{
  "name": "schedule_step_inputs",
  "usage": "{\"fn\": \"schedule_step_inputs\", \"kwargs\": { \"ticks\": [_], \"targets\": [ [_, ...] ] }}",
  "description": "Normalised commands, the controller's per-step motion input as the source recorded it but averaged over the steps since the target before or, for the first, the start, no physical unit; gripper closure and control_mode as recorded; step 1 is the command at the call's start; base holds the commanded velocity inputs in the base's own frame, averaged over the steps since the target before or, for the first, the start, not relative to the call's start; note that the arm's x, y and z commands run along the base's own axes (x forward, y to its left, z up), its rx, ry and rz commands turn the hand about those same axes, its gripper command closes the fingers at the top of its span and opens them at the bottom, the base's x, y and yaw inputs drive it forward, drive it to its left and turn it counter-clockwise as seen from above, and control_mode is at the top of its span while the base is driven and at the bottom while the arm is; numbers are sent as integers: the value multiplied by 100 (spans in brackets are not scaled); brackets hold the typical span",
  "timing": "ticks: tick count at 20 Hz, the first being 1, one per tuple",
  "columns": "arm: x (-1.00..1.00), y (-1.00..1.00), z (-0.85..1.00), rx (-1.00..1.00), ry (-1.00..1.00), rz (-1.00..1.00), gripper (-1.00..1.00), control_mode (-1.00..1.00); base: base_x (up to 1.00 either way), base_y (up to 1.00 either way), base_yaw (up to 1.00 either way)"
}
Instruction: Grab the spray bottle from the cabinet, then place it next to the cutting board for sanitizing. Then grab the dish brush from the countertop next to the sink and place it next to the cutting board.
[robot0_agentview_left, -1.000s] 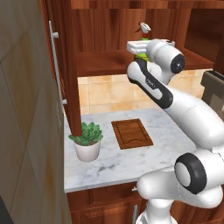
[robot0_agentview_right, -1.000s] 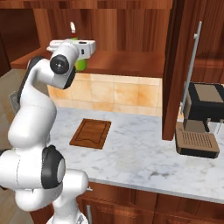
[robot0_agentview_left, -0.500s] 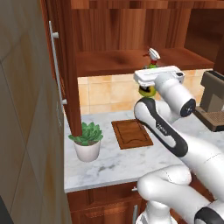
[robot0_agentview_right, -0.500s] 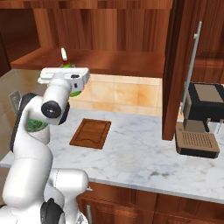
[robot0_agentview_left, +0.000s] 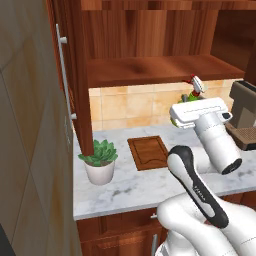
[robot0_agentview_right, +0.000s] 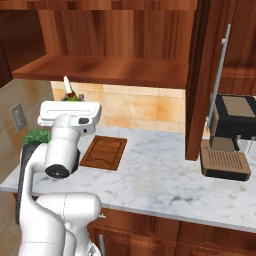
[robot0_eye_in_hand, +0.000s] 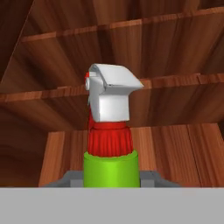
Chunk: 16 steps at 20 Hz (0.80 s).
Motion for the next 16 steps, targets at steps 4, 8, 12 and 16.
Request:
{"fn": "schedule_step_inputs", "kwargs": {
  "ticks": [4, 8, 12, 16],
  "targets": [
    [-56, -53, -16, 1, 4, 0, 100, -100, 0, 0, 0],
    [21, -61, -17, 0, 25, 2, 100, -100, 0, 0, 0],
    [29, -89, -30, 0, 18, 5, 100, -100, 0, 0, 0],
    [23, -89, -39, 0, 6, 6, 100, -100, 0, 0, 0]
  ]
}}
